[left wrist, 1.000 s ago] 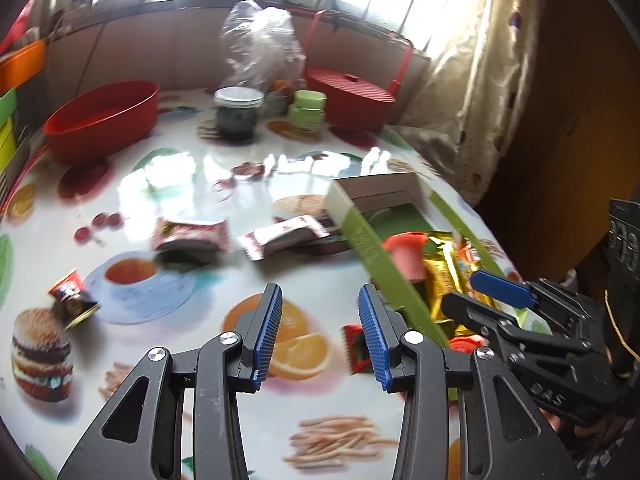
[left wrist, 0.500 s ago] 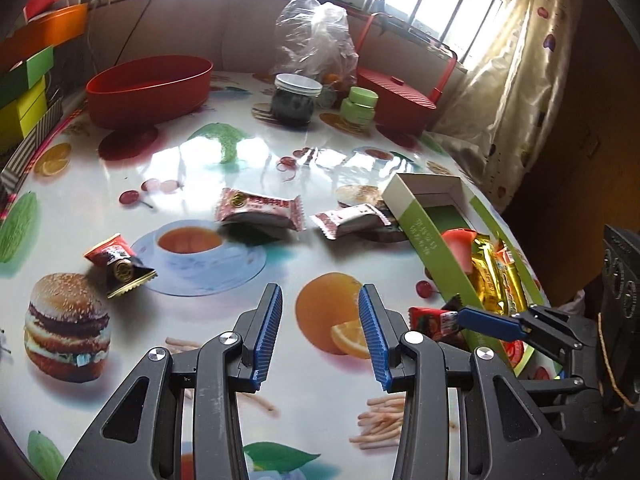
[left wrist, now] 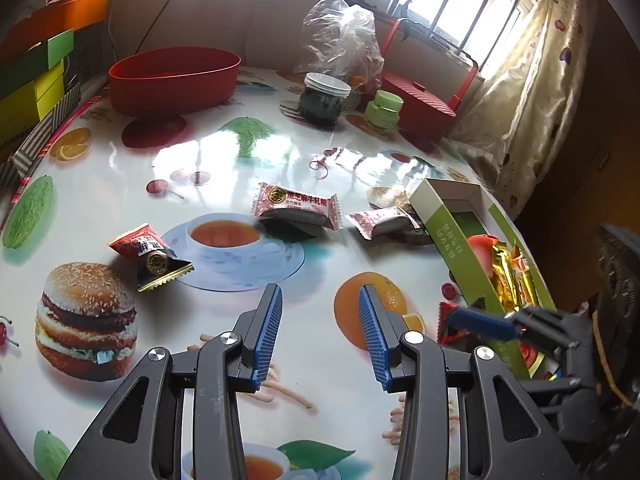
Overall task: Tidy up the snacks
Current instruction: 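Withdraw the left tool from the box while the right tool reaches a small red snack packet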
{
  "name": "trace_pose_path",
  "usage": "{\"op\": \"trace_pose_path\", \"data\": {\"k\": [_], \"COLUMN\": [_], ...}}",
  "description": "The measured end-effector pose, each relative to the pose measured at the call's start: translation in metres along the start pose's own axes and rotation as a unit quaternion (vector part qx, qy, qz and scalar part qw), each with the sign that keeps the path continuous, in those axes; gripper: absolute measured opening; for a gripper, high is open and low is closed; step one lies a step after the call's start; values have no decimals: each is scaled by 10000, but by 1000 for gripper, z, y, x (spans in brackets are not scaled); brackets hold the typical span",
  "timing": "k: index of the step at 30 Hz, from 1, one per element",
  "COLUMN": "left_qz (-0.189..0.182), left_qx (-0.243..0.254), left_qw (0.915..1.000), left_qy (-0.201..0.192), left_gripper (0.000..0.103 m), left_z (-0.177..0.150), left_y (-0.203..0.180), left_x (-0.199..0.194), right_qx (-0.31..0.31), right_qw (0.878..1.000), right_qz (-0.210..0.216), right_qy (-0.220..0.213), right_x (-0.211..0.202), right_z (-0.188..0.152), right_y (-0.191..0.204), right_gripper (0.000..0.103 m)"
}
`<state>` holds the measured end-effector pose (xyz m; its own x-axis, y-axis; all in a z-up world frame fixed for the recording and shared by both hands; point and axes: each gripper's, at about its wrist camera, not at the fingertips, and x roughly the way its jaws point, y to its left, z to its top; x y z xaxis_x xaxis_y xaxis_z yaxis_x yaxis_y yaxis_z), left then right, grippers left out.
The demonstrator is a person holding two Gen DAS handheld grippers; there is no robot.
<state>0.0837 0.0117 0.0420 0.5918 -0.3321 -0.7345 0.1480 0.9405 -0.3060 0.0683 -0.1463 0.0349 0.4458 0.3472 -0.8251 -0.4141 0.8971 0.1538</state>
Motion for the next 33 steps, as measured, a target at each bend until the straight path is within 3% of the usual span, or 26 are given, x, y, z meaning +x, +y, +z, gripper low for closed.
{"op": "trace_pose_path", "data": {"k": [2,3,4,10,13,20,28,33], "left_qz": [-23,-32,-50,-49,-3,109,160,176], "left_qx": [-5,-9,-15,-47,-66,-159,-236,-249], "left_qw": [10000,10000,10000,10000,10000,9998,9996,9995], "left_qy": [5,6,8,11,7,-41,-84,-80], "left_gripper": [41,41,41,41,41,41,41,41], "left_z": [0,0,0,-1,-1,-1,1,1], "left_y": [0,0,0,2,6,18,26,28], "left_x": [1,1,1,1,-1,-7,-9,-9], "right_qx": [-389,-879,-879,-2190,-2305,-2485,-2484,-2448], "right_qw": [9989,9946,9946,9698,9657,9593,9577,9582], "right_qz": [-256,-542,-542,-838,-860,-386,-183,-121], "right_qy": [-51,20,20,677,833,1284,1441,1474], "right_x": [-7,-12,-12,-5,1,18,18,17], "right_z": [4,7,7,5,6,7,4,4], "right_y": [2,4,4,5,-2,-5,-3,0], "right_gripper": [45,45,45,45,45,45,45,32]}}
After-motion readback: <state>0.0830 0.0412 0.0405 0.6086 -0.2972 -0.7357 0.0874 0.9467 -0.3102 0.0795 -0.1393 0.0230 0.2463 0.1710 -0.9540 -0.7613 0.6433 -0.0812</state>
